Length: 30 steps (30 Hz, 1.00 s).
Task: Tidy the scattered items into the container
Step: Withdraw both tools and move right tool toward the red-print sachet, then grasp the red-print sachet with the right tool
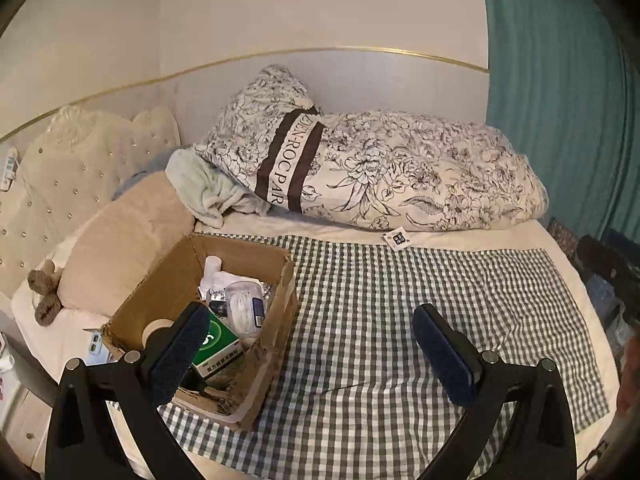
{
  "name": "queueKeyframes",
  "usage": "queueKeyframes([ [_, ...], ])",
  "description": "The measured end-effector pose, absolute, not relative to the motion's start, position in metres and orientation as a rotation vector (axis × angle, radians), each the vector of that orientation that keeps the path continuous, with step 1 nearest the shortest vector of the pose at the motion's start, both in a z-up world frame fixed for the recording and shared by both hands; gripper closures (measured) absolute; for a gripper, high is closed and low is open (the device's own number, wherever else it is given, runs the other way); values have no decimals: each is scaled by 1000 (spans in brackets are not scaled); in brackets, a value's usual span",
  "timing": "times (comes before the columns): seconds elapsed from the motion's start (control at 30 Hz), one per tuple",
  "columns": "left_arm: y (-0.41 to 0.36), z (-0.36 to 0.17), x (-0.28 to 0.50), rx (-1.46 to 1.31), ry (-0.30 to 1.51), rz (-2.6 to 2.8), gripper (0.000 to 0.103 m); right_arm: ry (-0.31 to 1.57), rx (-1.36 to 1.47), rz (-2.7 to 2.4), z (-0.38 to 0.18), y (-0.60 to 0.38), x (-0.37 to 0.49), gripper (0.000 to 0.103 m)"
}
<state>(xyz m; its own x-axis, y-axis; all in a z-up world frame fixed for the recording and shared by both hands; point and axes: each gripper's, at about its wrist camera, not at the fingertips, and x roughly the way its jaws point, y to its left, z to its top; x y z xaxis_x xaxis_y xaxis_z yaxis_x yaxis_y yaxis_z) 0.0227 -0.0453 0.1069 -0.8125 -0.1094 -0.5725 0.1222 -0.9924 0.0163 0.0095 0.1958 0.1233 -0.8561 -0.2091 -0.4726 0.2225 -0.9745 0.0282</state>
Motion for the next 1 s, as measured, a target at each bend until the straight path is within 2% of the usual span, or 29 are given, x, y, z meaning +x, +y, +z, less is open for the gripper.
queueKeyframes([
  [0.27, -39, 70, -5, 1012, 65, -2862, 0, 119, 767, -2795, 86, 187, -18, 3],
  [0.43, -52, 41, -43, 1129, 131, -2841, 0, 50, 840, -2803, 59, 181, -63, 3],
  [0.67, -60, 8, -107, 1211, 94, -2835, 0, -88, 953, -2808, 8, 166, -161, 3],
  [1.0, -77, 5, -186, 1269, 119, -2841, 0, 127, 1126, -2861, -78, 127, -318, 4],
])
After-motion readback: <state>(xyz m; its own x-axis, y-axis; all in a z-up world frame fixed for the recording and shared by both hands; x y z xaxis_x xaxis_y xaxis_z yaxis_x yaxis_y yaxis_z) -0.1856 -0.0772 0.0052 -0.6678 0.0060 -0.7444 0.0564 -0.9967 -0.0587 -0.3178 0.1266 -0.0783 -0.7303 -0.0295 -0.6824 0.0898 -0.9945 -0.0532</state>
